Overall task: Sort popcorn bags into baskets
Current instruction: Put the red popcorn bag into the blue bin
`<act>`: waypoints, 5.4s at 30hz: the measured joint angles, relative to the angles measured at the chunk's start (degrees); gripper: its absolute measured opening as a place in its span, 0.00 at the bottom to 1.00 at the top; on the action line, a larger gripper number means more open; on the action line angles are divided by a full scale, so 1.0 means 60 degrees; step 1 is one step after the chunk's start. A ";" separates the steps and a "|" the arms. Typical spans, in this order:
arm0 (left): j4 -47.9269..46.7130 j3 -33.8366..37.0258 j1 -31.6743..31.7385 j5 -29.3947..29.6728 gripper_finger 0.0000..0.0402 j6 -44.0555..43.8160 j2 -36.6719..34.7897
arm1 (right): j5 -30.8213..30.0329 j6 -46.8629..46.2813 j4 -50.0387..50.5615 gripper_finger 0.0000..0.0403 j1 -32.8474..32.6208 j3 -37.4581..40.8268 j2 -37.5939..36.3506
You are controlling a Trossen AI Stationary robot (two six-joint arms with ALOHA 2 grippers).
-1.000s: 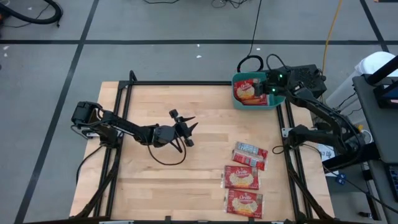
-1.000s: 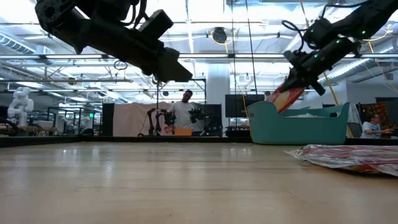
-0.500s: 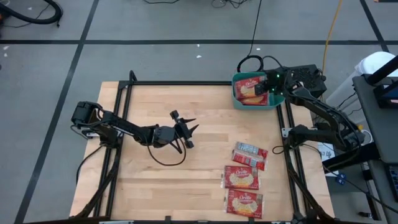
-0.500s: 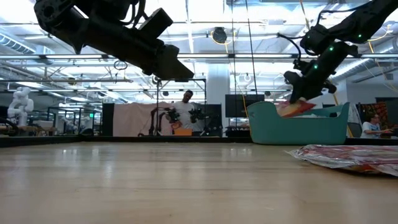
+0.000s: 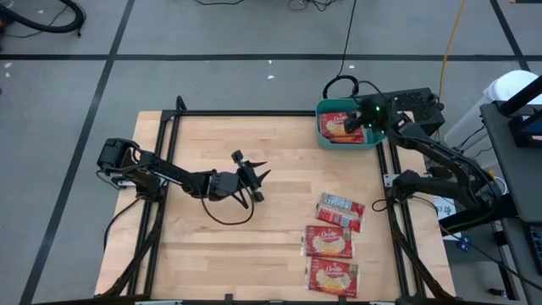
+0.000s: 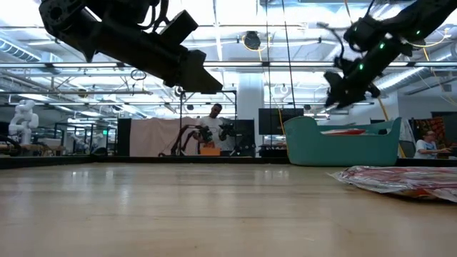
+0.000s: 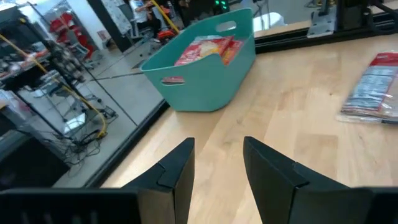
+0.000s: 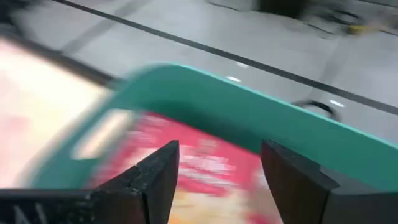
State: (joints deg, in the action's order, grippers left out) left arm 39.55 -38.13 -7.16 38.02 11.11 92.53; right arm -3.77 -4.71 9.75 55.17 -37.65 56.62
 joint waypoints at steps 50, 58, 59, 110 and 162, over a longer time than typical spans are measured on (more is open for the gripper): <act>-0.4525 -0.7563 -0.1886 -0.4541 0.60 -0.3956 0.6005 | -0.2084 -0.2357 -0.1650 0.53 -1.4116 0.3458 -0.1952; -0.5893 -0.7595 -0.1159 -0.5681 0.52 -0.3731 0.6006 | -0.2076 -0.2515 -0.1647 0.53 -1.4673 0.3941 -0.1948; -0.5810 -0.7597 -0.1081 -0.5961 0.52 -0.3579 0.6107 | -0.2079 -0.2527 -0.1677 0.53 -1.4693 0.3981 -0.1948; -0.8403 -0.7580 -0.0660 -0.1730 0.00 0.1221 0.4151 | -0.4613 -0.6841 -0.2704 0.55 -1.4713 0.4277 -0.1279; -1.3260 -0.7489 -0.0574 -0.0073 0.19 -0.4954 0.2193 | -0.0946 -0.1804 0.0976 0.02 -1.0713 0.1971 -0.2265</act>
State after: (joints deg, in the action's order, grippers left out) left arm -40.00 -83.06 -10.60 37.59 -18.61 105.69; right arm -9.45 -15.53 15.60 -9.11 -25.82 43.02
